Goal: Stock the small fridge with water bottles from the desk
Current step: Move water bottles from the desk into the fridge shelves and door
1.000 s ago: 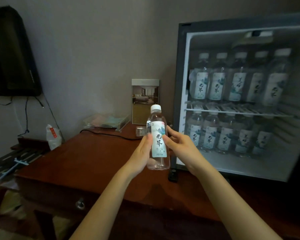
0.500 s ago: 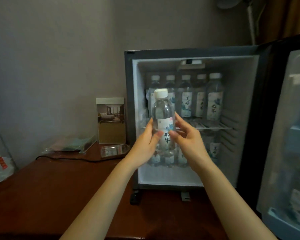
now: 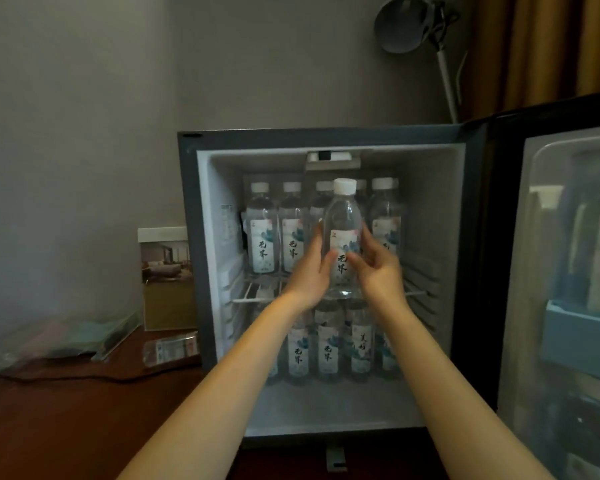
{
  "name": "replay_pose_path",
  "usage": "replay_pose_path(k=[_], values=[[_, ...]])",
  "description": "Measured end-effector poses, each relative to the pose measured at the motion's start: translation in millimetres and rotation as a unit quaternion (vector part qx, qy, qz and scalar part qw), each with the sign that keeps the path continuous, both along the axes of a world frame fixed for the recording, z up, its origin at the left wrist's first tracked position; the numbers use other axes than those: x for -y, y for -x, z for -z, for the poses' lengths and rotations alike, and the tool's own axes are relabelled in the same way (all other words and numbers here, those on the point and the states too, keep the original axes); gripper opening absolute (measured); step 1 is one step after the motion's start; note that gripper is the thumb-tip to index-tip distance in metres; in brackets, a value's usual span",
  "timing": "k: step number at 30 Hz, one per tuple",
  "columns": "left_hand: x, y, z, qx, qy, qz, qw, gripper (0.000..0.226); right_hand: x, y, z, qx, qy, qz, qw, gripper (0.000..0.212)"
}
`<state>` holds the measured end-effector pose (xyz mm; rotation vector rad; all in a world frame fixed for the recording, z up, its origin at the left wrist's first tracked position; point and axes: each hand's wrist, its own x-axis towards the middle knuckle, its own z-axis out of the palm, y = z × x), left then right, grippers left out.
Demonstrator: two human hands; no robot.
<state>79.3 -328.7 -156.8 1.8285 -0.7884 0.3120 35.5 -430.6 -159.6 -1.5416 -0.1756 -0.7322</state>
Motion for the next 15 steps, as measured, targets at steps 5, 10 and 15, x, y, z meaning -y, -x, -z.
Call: replay_pose_path(k=[5,10,15], values=[[6.4,-13.2,0.9,0.029,0.014,0.015,0.999,0.055,5.9,-19.7,-2.7,-0.021,0.044,0.062,0.997,0.057],[9.4,-20.4,12.1,0.032,-0.053,-0.032,0.998,0.077,2.0,-21.7,9.2,-0.03,0.122,0.168,0.978,0.05],[9.0,-13.5,13.0,0.008,-0.047,-0.028,0.998,0.079,-2.2,-18.8,20.1,-0.023,0.166,0.248,0.954,0.043]])
